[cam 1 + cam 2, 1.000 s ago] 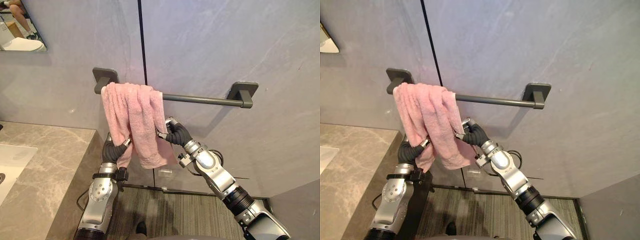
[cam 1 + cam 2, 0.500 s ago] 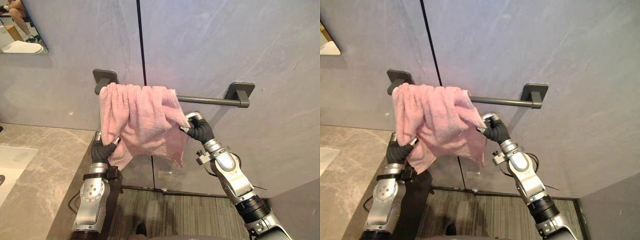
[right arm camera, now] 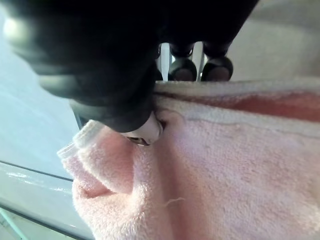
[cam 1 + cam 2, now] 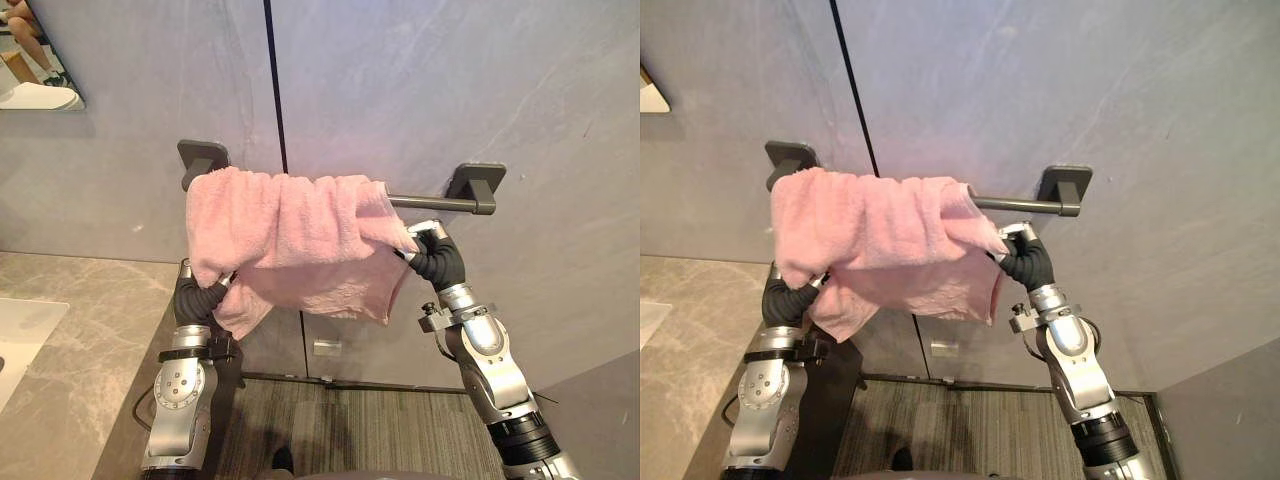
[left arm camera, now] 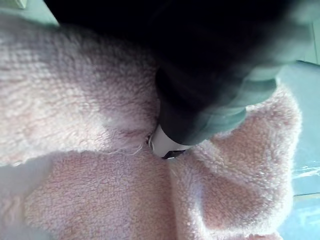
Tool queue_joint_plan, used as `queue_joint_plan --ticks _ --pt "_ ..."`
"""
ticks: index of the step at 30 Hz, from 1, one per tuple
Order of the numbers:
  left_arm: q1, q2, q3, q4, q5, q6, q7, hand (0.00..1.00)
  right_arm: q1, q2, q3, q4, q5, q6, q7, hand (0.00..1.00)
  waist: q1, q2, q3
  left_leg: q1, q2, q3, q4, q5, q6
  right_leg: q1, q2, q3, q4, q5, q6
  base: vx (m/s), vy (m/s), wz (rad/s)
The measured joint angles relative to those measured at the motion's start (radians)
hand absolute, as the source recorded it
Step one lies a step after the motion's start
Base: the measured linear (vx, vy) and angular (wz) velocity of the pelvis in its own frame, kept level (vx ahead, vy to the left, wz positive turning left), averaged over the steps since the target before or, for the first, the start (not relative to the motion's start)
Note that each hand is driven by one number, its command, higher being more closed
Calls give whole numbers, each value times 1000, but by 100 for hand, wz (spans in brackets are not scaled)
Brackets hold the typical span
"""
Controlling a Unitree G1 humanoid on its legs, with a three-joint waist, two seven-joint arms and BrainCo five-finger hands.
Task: Organize washtable
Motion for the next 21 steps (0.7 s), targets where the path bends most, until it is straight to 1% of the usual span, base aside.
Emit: queue_joint_plan --ticks 4,7,10,17,21 --pt "-1 -37 -2 0 -1 0 -22 100 31 38 -39 1 37 1 13 100 -17 0 0 0 0 2 0 -2 0 0 0 2 -3 0 0 0 0 0" --pt "-6 -46 -2 0 -3 0 -24 100 40 43 -43 20 54 2 18 100 -29 1 1 0 0 5 0 -4 0 0 0 4 -4 0 0 0 -1 -1" --pt "-14 -68 -2 4 -10 0 -34 100 40 77 -66 33 72 5 19 100 -41 5 3 1 0 5 0 -4 0 0 0 5 -3 0 0 0 0 0" --pt "-52 -77 -2 30 -10 2 -41 100 40 116 -87 72 108 6 19 100 -44 14 9 4 0 8 0 -4 0 0 0 8 -1 0 1 0 0 0" --pt "-64 -113 -1 60 -10 5 -41 100 38 145 -106 105 133 7 20 100 -43 18 11 4 0 8 0 -4 0 0 -1 8 0 -1 1 0 0 0"
